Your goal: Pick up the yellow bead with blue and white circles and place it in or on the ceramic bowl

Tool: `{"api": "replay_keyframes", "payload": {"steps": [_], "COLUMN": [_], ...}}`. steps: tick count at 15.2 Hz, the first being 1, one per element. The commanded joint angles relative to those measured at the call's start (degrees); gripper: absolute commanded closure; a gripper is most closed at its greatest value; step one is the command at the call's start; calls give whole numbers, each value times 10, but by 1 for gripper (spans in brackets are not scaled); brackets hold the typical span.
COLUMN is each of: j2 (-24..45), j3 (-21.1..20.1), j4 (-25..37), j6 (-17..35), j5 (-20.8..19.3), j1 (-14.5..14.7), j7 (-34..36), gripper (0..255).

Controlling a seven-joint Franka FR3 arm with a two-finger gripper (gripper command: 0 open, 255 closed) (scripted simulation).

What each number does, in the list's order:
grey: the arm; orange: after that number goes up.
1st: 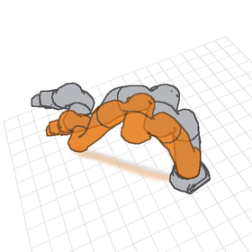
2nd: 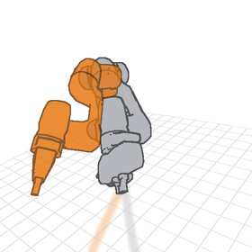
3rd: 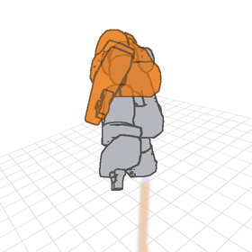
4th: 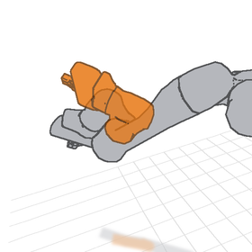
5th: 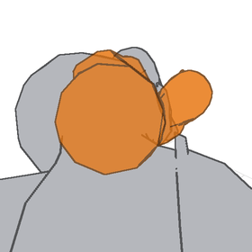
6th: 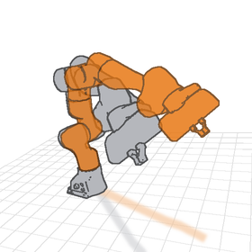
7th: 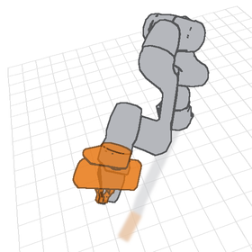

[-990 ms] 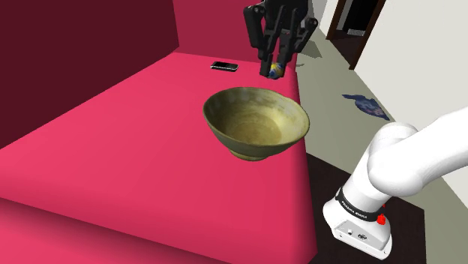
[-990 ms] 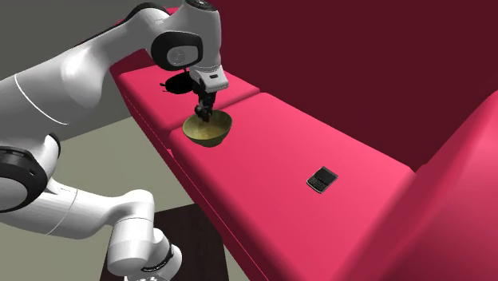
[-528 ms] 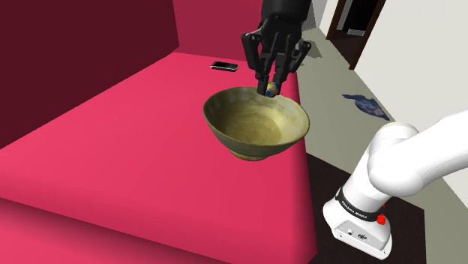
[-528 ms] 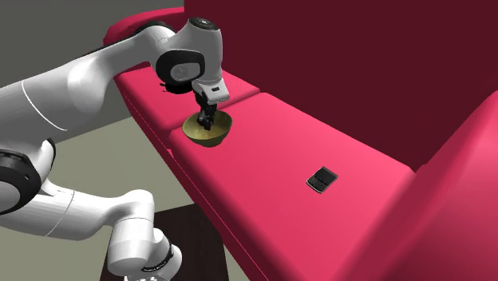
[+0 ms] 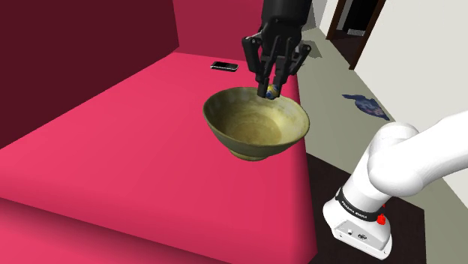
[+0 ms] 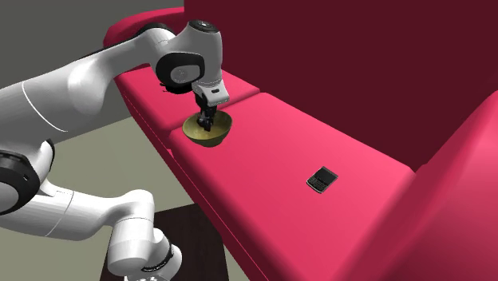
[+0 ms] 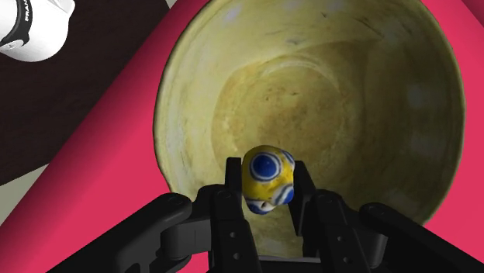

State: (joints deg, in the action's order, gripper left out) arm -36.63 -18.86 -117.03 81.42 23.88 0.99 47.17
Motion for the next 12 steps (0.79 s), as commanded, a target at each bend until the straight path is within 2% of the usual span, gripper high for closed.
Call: {"api": "replay_keyframes", "payload": {"steps": [1, 6, 10, 12], "j2": [0, 0, 35, 35], "j3": [0, 0, 16, 16], "j4": [0, 0, 96, 96], "j6": [0, 0, -64, -64], "j5": [0, 0, -13, -13], "j1": [0, 0, -6, -6], "j7": [0, 0, 9, 9], "gripper": [0, 0, 0, 0]}}
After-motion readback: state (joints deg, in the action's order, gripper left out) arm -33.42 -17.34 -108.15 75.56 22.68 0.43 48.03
